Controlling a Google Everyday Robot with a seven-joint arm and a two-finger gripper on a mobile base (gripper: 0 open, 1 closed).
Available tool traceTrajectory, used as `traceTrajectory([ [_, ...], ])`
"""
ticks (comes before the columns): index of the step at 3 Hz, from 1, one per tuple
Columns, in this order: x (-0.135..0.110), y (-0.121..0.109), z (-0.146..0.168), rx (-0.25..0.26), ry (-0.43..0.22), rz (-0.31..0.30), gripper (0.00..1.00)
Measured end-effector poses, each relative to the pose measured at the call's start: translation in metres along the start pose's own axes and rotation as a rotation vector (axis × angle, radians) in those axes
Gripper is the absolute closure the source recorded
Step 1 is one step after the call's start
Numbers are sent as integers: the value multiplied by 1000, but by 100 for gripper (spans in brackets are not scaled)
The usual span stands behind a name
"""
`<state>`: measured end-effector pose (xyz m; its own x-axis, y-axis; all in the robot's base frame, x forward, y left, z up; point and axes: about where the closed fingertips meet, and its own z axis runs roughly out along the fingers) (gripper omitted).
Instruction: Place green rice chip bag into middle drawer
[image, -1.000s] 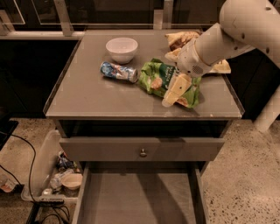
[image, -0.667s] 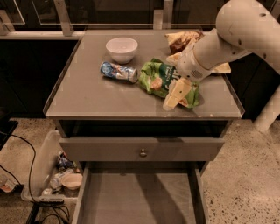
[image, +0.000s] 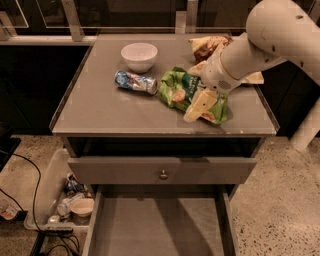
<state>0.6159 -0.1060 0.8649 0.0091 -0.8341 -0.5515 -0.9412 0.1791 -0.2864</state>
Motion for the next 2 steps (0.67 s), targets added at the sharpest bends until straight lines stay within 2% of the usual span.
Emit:
traceTrajectory([
  [2, 0, 0, 0, 0, 0, 0, 64],
])
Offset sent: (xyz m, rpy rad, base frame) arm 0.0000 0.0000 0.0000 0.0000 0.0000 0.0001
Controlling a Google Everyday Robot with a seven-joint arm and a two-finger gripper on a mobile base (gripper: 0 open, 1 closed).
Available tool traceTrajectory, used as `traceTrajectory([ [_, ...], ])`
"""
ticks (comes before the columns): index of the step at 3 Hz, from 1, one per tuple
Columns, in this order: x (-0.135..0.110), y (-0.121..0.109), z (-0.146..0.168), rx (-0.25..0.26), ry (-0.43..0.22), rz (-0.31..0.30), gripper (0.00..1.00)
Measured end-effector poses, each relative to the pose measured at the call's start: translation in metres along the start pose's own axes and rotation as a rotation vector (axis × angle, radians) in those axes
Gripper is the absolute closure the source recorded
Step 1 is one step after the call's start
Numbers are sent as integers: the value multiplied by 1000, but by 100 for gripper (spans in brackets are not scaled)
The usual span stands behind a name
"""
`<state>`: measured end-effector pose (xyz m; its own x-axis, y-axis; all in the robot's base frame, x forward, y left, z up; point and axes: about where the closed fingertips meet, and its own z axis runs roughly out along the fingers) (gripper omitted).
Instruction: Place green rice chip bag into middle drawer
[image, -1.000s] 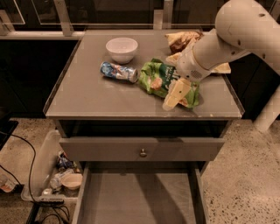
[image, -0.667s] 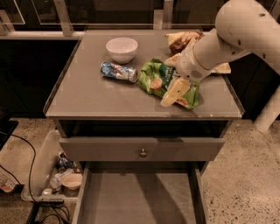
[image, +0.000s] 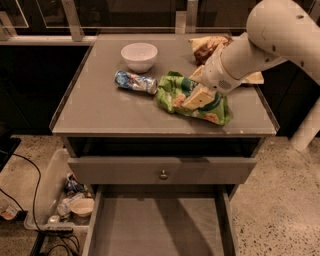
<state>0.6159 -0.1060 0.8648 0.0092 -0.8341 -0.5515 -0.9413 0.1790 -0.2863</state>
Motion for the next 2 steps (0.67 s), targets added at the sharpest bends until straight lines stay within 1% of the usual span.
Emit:
traceTrajectory([
  [1, 0, 0, 0, 0, 0, 0, 87],
  [2, 0, 0, 0, 0, 0, 0, 100],
])
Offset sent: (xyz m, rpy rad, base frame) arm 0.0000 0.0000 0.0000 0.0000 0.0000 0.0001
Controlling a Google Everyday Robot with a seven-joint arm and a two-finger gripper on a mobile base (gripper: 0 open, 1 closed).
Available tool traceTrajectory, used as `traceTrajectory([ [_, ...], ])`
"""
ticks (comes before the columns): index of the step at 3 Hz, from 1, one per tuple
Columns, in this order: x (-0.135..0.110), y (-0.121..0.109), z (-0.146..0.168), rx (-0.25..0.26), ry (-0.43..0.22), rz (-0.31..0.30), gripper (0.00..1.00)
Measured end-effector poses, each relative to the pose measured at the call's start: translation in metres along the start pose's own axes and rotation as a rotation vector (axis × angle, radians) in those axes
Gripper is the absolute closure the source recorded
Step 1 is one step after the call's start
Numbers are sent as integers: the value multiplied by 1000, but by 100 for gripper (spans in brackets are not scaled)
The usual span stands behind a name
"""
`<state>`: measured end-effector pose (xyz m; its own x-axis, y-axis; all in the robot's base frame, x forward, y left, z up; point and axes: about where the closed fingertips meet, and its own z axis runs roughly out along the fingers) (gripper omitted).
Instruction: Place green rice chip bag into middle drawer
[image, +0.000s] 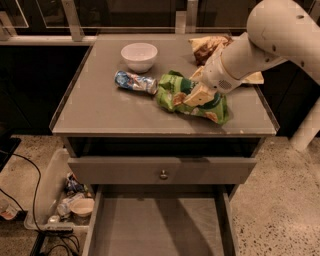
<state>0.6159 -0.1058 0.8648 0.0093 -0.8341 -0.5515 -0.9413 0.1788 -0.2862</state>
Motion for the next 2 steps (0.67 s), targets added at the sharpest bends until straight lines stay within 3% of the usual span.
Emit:
traceTrajectory([
  [1, 1, 3, -9, -5, 1, 0, 100],
  [2, 4, 8, -45, 12, -2, 10, 100],
])
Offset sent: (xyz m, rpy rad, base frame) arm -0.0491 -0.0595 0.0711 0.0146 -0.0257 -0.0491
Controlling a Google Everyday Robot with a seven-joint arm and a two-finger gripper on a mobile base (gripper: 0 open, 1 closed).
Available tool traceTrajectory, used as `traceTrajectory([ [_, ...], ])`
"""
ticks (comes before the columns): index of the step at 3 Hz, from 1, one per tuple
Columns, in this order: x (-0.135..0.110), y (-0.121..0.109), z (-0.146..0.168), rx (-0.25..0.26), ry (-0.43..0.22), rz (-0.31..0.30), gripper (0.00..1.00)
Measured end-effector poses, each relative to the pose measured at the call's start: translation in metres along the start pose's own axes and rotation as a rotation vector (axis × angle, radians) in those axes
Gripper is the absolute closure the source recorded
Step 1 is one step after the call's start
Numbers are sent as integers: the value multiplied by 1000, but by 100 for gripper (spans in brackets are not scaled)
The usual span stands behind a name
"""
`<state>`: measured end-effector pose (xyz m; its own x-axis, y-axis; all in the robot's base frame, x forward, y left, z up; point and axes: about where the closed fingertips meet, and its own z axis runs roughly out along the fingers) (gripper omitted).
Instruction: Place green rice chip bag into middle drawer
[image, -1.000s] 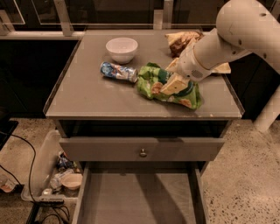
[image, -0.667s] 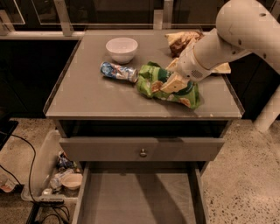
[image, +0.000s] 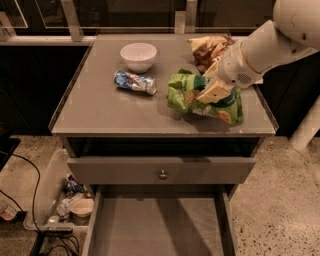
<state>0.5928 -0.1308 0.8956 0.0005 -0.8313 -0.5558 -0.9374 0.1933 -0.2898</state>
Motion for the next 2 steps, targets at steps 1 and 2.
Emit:
traceTrajectory([
  [1, 6, 18, -50, 12, 1, 5, 100],
  [2, 25, 46, -95, 30, 16, 34, 100],
])
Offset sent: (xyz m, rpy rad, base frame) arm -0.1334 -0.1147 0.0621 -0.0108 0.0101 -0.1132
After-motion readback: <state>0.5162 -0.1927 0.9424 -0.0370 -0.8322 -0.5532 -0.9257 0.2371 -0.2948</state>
